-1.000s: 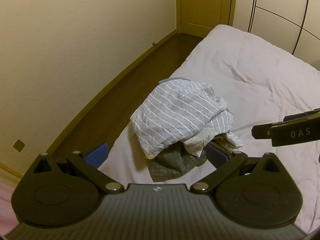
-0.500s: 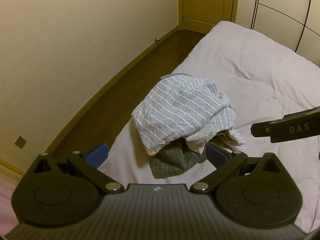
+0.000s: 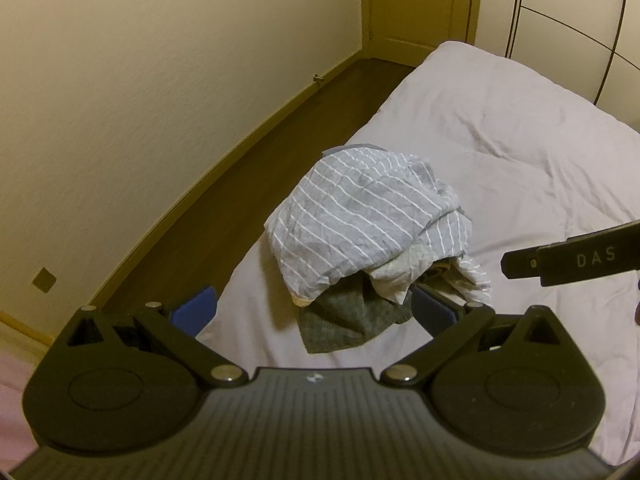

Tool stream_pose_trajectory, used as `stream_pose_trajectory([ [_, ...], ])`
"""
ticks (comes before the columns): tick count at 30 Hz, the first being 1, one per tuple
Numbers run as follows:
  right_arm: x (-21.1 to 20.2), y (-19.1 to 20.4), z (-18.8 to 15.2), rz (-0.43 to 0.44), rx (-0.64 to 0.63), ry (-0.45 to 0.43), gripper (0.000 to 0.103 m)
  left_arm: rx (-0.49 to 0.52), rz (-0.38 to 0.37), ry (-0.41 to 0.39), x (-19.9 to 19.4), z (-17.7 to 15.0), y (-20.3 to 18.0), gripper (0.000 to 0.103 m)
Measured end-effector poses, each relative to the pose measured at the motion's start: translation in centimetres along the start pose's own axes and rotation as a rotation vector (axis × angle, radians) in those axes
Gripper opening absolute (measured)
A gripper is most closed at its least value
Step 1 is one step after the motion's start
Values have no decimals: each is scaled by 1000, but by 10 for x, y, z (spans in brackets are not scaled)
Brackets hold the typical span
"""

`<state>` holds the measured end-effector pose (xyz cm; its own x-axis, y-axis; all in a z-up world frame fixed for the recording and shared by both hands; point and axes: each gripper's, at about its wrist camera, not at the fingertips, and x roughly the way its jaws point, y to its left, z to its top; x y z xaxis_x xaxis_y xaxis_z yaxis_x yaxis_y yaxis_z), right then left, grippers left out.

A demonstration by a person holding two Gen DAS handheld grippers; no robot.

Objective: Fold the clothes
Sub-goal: 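Move both grippers toward the crumpled striped T-shirt pile on the bed, then grasp the striped T-shirt edge with the right gripper while the left gripper grasps another edge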

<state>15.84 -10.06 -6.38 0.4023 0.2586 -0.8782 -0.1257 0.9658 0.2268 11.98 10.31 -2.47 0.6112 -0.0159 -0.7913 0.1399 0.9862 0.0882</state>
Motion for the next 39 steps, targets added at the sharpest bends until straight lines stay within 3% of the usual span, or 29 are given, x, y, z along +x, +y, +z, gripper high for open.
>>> stream_pose_trajectory([
  [9,0,-11,-4,18,-32,11,89,-61,2,-5,-2,-9,-6,102],
  [21,-4,-35,-13,31,-87,7,89,-123,59,-6,-3,-25,-23,102],
  [24,-3,-35,-20,34,-134,-47,89,-113,75,1,1,-35,-22,102],
  [31,17,3,-37,-17,-506,-242,89,139,65,-74,40,-51,-14,102],
  [34,40,19,-36,-66,-635,-258,86,287,42,-87,76,-51,-12,98],
  [39,89,35,-26,-127,-837,-252,75,508,11,-84,140,-41,-12,81],
])
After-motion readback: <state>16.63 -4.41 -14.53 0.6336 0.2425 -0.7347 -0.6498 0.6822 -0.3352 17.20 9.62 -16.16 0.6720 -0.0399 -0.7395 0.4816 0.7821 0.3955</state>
